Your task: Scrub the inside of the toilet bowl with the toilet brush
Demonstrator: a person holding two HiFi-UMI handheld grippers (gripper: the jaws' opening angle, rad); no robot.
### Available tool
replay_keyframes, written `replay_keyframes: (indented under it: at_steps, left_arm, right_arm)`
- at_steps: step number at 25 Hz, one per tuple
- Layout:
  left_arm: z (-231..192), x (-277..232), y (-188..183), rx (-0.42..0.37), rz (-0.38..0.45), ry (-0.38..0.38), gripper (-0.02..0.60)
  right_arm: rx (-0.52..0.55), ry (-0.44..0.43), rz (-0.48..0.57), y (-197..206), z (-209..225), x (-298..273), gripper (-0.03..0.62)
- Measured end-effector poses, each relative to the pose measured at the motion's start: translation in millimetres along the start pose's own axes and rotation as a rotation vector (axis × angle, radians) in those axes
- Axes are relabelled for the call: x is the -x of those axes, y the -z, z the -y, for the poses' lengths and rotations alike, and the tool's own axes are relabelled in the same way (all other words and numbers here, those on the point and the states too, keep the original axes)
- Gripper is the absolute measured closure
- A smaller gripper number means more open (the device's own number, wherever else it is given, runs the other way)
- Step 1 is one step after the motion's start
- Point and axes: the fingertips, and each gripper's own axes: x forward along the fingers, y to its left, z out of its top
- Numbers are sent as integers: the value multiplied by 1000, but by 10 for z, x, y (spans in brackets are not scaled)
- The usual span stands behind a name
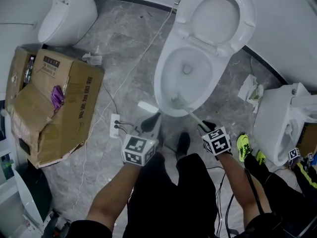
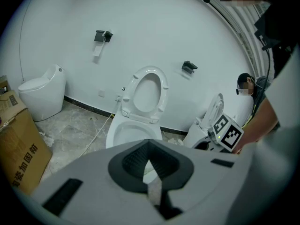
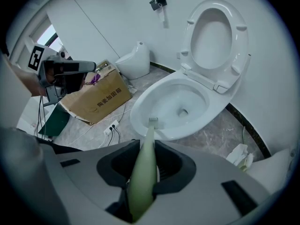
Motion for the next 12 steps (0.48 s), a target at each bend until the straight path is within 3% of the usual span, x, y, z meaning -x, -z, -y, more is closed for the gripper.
replay_keyframes:
  at_steps: [12]
  left_arm:
    - [-151, 72, -17, 22, 9, -8, 574]
  right_arm:
    - [39, -35, 31, -228, -198, -119, 488]
